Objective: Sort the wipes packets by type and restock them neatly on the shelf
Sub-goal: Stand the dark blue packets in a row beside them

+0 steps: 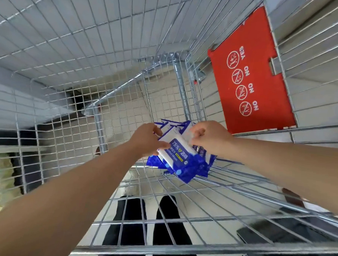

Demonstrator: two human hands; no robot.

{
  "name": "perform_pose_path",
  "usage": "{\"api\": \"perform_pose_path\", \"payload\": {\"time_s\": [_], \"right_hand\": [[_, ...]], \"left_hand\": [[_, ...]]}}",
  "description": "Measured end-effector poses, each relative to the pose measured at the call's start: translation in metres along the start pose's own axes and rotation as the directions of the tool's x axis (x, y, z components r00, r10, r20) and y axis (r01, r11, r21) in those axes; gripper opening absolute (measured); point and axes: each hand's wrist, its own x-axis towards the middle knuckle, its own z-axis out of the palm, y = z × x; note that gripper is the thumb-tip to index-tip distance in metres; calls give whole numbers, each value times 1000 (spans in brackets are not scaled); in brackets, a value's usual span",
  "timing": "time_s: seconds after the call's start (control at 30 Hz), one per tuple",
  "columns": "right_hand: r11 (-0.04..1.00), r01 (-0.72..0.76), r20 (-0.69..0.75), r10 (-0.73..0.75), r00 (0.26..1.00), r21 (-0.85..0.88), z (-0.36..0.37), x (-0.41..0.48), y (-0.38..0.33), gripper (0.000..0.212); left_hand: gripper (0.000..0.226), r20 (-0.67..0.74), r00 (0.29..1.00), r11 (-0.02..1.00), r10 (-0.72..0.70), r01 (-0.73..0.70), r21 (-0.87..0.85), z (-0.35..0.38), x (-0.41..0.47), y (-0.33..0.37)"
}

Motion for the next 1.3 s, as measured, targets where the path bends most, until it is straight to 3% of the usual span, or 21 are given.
{"api": "perform_pose_path", "payload": {"time_s": [0.13,0.33,0.43,0.57,0.73,0.87,1.03,1.17,1.3], "right_hand": [[988,-12,-20,9,1000,-157,-9,13,17,59],[973,17,52,-5,999,-228,4,14,20,66],[979,18,124,7,992,-202,1,14,18,63],[995,-5,111,16,994,-99,-8,16,21,83],[994,15,147,1,989,-107,-5,22,20,48],[973,30,91,-9,996,-230,-8,27,17,39],[910,128,128,-84,988,-394,-27,16,8,21],[848,144,59,-133,989,-510,-53,11,1,29],[847,140,-50,-192,980,-513,-70,14,0,29]], "left_hand": [[26,-17,999,999,-28,28,-42,-14,0,-4],[21,-55,998,987,-33,23,-159,-49,-4,-16],[27,-21,998,971,-58,51,-234,-53,-5,-23],[23,68,994,939,-82,100,-330,-53,-8,-23],[14,129,990,966,-64,94,-240,-53,-7,-24],[15,121,991,965,-54,83,-247,-54,-2,-25],[15,191,981,965,-14,63,-253,-45,2,-18],[16,234,972,969,-1,58,-239,-24,3,-6],[13,215,975,982,49,-8,-187,-3,5,7]]}}
